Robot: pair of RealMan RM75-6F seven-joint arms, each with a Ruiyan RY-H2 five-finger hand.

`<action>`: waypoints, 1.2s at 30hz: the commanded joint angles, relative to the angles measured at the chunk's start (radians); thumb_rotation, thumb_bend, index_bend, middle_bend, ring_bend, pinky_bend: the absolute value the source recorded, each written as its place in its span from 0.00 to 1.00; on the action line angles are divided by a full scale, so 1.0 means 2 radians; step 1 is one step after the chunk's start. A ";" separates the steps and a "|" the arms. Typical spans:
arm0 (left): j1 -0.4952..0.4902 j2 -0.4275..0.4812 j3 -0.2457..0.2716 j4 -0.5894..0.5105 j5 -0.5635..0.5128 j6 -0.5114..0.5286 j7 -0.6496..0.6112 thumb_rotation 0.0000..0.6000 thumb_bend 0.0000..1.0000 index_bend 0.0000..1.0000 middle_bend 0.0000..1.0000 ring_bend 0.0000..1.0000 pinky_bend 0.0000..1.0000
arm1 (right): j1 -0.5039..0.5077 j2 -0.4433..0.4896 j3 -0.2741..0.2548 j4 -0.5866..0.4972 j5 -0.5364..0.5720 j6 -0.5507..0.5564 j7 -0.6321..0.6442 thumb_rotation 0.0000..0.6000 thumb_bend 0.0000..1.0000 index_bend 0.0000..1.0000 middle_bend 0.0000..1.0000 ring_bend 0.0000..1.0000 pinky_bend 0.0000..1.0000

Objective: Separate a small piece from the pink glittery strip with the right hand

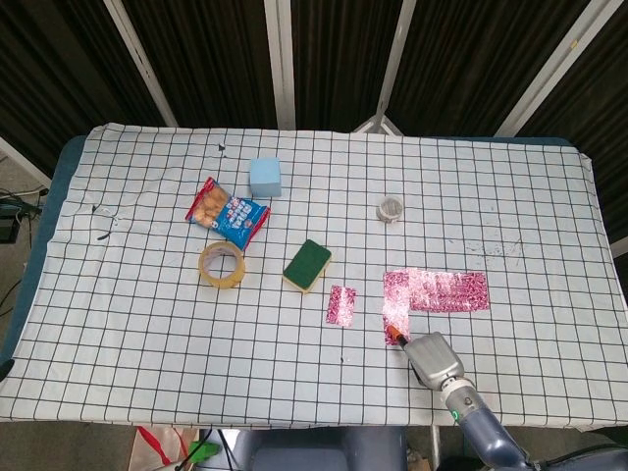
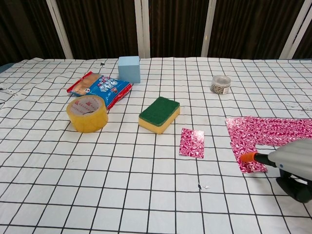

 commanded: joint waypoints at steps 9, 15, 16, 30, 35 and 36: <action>-0.001 -0.001 0.000 -0.001 0.000 -0.001 0.003 1.00 0.27 0.19 0.04 0.00 0.07 | -0.036 0.015 -0.027 -0.016 -0.049 0.013 0.010 1.00 0.76 0.10 0.86 0.86 0.68; -0.002 -0.002 0.001 -0.002 0.001 -0.003 0.007 1.00 0.27 0.19 0.04 0.00 0.07 | -0.051 0.020 -0.033 -0.024 -0.071 0.016 0.009 1.00 0.76 0.10 0.86 0.86 0.68; -0.002 -0.002 0.001 -0.002 0.001 -0.003 0.006 1.00 0.27 0.19 0.04 0.00 0.07 | -0.053 0.021 -0.032 -0.025 -0.072 0.016 0.008 1.00 0.76 0.10 0.86 0.86 0.68; -0.003 -0.003 0.000 -0.002 -0.003 -0.005 0.008 1.00 0.27 0.19 0.04 0.00 0.07 | -0.072 0.051 0.012 -0.053 -0.160 0.039 0.083 1.00 0.76 0.10 0.84 0.82 0.68; -0.002 -0.001 0.000 -0.001 -0.002 -0.004 0.005 1.00 0.27 0.19 0.04 0.00 0.07 | -0.089 0.091 0.050 -0.059 -0.224 0.067 0.216 1.00 0.76 0.04 0.46 0.53 0.45; -0.002 -0.001 0.000 -0.001 -0.003 -0.004 0.003 1.00 0.27 0.19 0.04 0.00 0.07 | -0.094 0.100 0.055 -0.056 -0.232 0.075 0.236 1.00 0.76 0.03 0.36 0.46 0.38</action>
